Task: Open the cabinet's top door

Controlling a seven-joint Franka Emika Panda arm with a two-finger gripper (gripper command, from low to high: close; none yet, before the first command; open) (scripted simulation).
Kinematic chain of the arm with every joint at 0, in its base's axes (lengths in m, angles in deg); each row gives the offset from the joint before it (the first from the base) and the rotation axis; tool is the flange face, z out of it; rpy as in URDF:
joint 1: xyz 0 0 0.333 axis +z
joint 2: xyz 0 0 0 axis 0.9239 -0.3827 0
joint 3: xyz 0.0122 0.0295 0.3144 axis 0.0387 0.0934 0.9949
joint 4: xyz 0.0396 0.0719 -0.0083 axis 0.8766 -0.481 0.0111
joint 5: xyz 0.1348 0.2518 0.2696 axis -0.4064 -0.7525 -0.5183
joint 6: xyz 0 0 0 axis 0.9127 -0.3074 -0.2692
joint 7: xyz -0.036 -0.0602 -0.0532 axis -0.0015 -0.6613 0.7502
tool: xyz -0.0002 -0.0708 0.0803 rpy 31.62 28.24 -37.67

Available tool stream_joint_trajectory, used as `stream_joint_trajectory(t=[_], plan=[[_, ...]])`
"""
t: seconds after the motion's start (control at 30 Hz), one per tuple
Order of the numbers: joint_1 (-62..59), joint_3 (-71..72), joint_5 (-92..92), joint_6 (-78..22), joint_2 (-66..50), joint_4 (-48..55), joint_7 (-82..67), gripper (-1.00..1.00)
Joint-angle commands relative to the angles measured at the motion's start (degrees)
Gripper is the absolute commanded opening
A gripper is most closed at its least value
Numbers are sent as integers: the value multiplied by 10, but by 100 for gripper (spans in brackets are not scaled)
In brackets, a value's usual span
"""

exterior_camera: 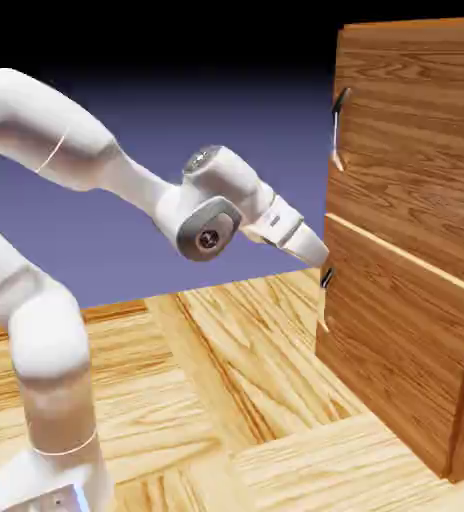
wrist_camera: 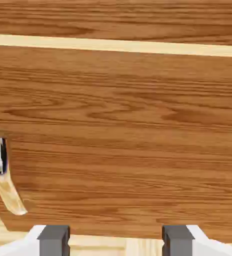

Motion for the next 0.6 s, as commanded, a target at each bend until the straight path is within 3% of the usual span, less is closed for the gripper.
stream_joint_trajectory(t=[0.0,0.57], plan=[[-16,12,-25,-7,13,6,-8,0],[-291,208,-449,-127,240,106,-137,0]])
